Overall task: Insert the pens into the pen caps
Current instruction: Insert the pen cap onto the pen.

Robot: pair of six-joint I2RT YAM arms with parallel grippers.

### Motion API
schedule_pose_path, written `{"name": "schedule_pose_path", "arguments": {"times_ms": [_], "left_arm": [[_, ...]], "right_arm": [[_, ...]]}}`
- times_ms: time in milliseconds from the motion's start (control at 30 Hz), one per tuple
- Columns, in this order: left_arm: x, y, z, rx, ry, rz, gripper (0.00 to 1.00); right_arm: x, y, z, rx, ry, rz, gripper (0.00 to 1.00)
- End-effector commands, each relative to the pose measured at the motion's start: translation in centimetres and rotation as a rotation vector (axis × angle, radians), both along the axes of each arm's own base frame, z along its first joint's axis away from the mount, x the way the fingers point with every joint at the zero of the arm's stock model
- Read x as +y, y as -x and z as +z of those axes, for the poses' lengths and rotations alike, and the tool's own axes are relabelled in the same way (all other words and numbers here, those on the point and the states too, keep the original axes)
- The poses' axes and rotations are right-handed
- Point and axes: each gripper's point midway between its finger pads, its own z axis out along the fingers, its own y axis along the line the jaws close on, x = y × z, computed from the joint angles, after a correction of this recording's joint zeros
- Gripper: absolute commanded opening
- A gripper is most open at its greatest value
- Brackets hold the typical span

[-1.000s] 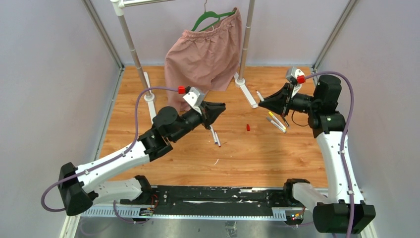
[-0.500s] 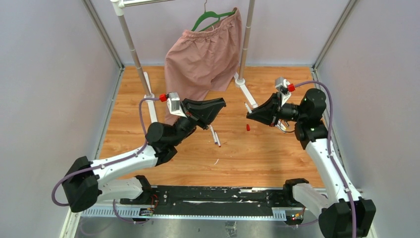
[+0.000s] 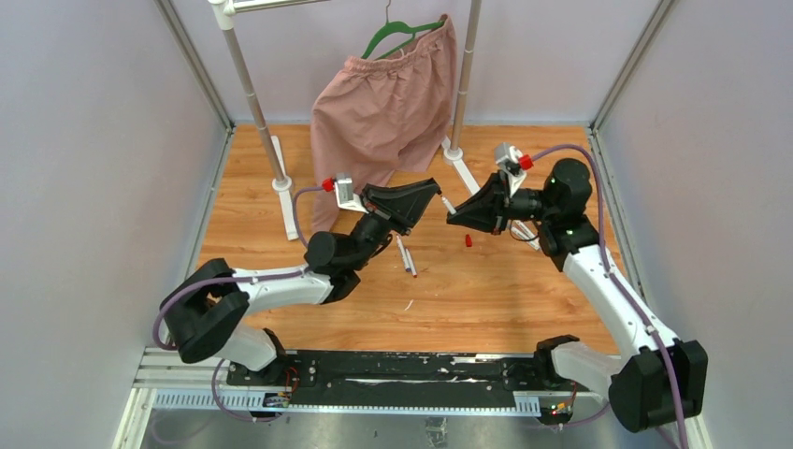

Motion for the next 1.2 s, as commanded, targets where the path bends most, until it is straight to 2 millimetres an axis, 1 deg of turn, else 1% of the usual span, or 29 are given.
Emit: {"name": "schedule_pose_path", "arguments": {"times_ms": [0,100,133,233,433,1000,1167], "left_arm": [[0.8,0.4,1.8,-0.06,0.069,0.002,0.0],[1.6,0.5,1.4,-0.065,0.055,0.041,0.0],[2.0,0.6,1.6,-0.066,0.062,0.048,0.0],[2.2,0.7,1.3,-0.048,0.068,0.04,0.0],[1.5,0.6,0.7,-0.029,0.064,0.008,0.0],[0.3,0.9,0.3,-0.028,0.051,-0.051,0.0],[0.3,1.0,0.3,-0.032,0.047,-0.052,0.0]], "right_arm": [[1.5,1.6,0.3,-0.062,0.043,0.106,0.0],[1.1,1.9,-0.4,-0.063,0.063,0.102,0.0],[1.1,1.8,-0.7,-0.055,0.067,0.101,0.0],[1.3,1.5,-1.4,-0.023,0.071,0.105,0.0],[1.1,2.2,-0.5,-0.023,0.058,0.128,0.0],[0.6,0.9,0.8,-0.051,0.057,0.043,0.0],[0.5,0.7,0.8,-0.021,0.057,0.023,0.0]]}}
